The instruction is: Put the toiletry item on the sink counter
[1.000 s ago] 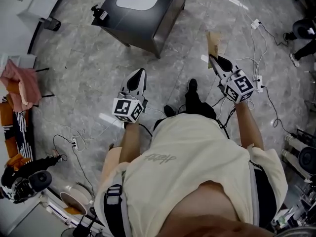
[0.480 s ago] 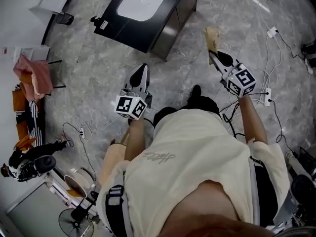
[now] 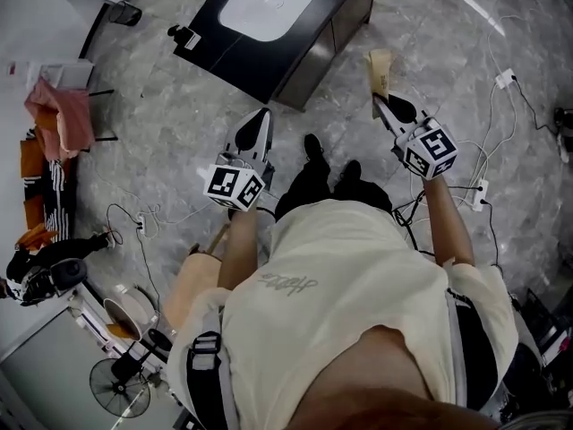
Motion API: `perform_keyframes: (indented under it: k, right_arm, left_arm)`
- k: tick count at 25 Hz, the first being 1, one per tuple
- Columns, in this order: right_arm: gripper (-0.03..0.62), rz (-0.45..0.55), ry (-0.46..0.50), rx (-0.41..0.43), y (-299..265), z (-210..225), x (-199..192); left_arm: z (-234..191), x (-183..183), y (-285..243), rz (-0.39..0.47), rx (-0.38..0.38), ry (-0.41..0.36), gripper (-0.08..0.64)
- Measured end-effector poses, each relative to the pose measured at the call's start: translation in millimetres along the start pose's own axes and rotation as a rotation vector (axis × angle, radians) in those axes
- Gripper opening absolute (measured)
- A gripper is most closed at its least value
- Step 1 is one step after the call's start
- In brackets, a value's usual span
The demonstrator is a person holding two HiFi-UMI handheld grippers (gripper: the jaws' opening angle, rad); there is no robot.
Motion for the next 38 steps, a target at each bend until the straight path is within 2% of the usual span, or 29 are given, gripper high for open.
perform_keyframes:
  k: [5,8,11,16,23,29,34,38]
  right_arm:
    - [0.025,-0.016,0.037,0.01,-47,1,18]
    - [0.025,-0.037,0.082,0.027,-79,4,44]
    - [0.025,-0.043,0.107,0.053,-109,3,76]
    - [0.025,-0.008,0.074,0.087,-165,-9,113]
    - [0.025,-0.08,0.117,0.115,-222,-9,109]
    - [0.025,-0.143,0.123,0.169,-251,8,108]
    - [0.025,-0.194,0.101,0.231,-281,34,104]
    - [0.025,-0.234,0.14,0.32,-332,60,111]
  left_arm:
    - [-36,-13,-24,0.045,-0.005,0.036,0.002]
    - [-69,-17,-47,0.072,0.002,0.047,0.002]
    - [-99,-3,-66,0.106,0.007,0.032,0.002]
    - [-148,20,-75,0.127,0.01,0.019,0.002]
    - [-199,12,-77,0.101,0.046,0.053,0.002]
    - [-220,3,-76,0.092,0.152,0.085,0.002]
    - [-224,-1,-80,0.093,0.26,0.146,0.002]
    - [-248,10,-99,0.075,0.356,0.13,0.002]
Point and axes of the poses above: the fingertips, and each gripper's own axes: y backward along the fingers, z to its right, x out of its top, the point moved 6 cm from there along y, backward along the fingers, and after that the axes turned 7 degrees about -y, right-handed, at the moved point
